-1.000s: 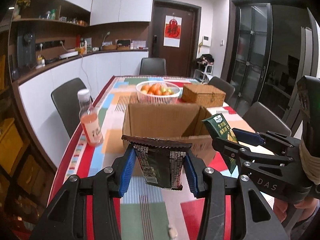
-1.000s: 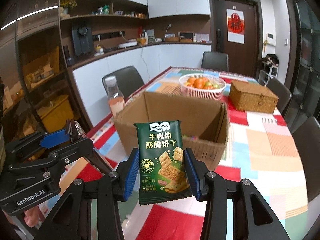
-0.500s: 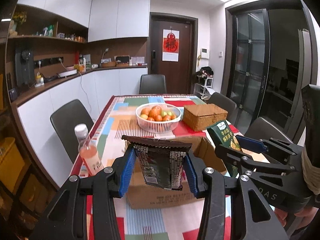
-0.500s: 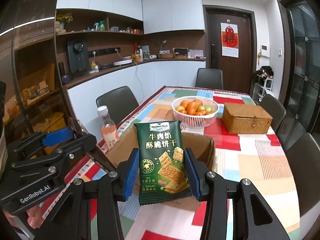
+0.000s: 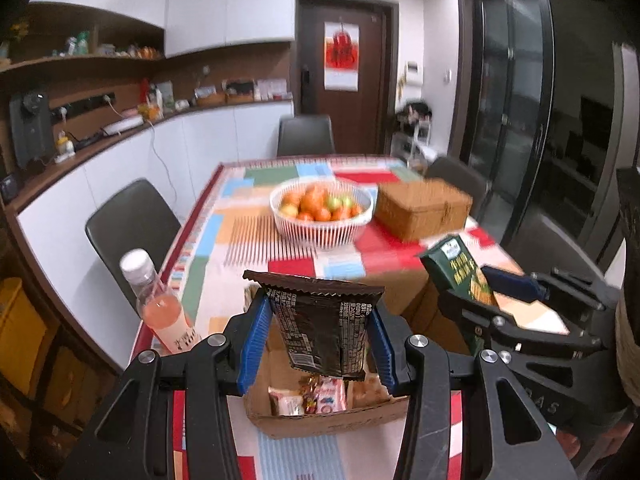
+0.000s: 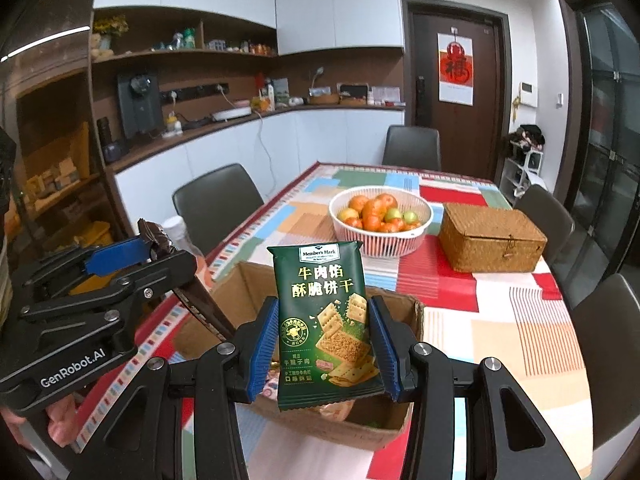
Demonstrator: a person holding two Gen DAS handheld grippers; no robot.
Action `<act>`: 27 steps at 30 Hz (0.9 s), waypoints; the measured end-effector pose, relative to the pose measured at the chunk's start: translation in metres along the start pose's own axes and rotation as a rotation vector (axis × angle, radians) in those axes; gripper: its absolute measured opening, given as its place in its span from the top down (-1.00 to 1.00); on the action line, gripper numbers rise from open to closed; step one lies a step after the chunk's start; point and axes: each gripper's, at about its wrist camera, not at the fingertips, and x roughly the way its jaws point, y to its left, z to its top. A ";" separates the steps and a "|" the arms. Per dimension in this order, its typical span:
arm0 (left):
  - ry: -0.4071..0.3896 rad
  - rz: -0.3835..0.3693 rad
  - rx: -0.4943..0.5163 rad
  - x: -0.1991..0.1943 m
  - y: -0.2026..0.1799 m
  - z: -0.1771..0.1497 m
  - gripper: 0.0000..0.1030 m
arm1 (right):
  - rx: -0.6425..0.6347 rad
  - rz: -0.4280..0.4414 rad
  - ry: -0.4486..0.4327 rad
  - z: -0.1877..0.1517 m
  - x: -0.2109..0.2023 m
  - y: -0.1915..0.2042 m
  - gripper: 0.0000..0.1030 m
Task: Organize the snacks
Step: 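Carry the chocolate bar and green cracker pack into the box and release both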
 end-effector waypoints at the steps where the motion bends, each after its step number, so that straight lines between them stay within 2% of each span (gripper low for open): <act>1: 0.024 -0.006 0.002 0.008 0.001 0.000 0.11 | 0.001 -0.001 0.022 0.000 0.008 -0.002 0.12; 9: 0.178 -0.007 0.027 0.054 0.000 -0.009 0.08 | 0.027 -0.025 0.152 -0.009 0.059 -0.015 0.11; 11: 0.205 -0.018 0.008 0.062 0.003 -0.012 -0.03 | 0.042 -0.017 0.172 -0.011 0.066 -0.017 0.10; 12: 0.205 -0.016 -0.002 0.063 0.004 -0.013 -0.05 | 0.046 -0.017 0.180 -0.013 0.069 -0.017 0.09; 14: 0.194 0.001 -0.006 0.060 0.006 -0.015 -0.13 | 0.054 -0.029 0.191 -0.015 0.072 -0.018 -0.12; 15: 0.188 0.008 -0.004 0.058 0.006 -0.015 -0.22 | 0.053 -0.033 0.184 -0.015 0.071 -0.017 -0.12; 27: 0.067 0.080 0.047 0.001 -0.001 -0.028 -0.34 | 0.020 -0.043 0.120 -0.024 0.030 -0.005 -0.15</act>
